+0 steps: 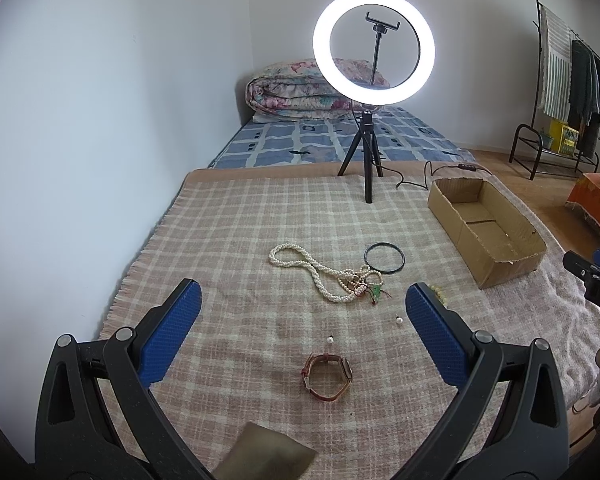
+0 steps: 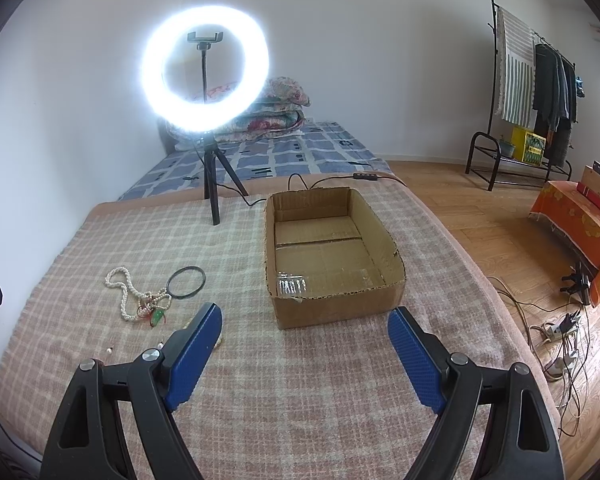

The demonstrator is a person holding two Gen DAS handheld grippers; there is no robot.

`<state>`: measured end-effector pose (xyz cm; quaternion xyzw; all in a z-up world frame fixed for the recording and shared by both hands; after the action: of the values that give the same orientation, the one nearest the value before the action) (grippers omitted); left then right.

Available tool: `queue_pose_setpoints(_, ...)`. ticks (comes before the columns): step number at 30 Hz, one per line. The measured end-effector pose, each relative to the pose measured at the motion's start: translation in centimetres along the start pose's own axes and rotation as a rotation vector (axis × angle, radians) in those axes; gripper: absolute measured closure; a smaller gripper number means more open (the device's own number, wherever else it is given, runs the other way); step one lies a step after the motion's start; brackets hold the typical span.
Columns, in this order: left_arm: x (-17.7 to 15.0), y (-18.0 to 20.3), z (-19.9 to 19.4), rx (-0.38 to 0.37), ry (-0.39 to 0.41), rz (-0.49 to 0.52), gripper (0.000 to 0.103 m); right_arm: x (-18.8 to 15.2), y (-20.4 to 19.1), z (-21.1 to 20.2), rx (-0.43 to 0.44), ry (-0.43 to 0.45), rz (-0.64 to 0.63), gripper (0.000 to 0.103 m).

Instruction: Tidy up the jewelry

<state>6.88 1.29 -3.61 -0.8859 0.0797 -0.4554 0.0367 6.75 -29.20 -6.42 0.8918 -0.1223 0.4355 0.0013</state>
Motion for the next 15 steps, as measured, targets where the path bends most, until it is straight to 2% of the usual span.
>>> queue_pose_setpoints(11, 0.9, -3.9, 1.5, 0.003, -0.009, -0.037, 0.000, 0.4, -1.9, 0.0, 0.066, 0.008, -0.014, 0.014)
queue_pose_setpoints(15, 1.6, -5.4, 2.1, -0.028, -0.008, -0.066, 0.000, 0.4, -3.5, 0.0, 0.115, 0.025, -0.050, 0.014)
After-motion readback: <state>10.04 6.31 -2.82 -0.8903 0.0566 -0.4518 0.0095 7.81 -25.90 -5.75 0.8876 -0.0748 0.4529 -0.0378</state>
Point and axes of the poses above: each gripper's, at about its wrist camera, not at the fingertips, and z roughly the way its jaws point, y to its right, x to its top, the point moved 8 cm from there along z, roughly the way its jaws point, and after that the axes turned 7 degrees about z, right-handed, at the moved point
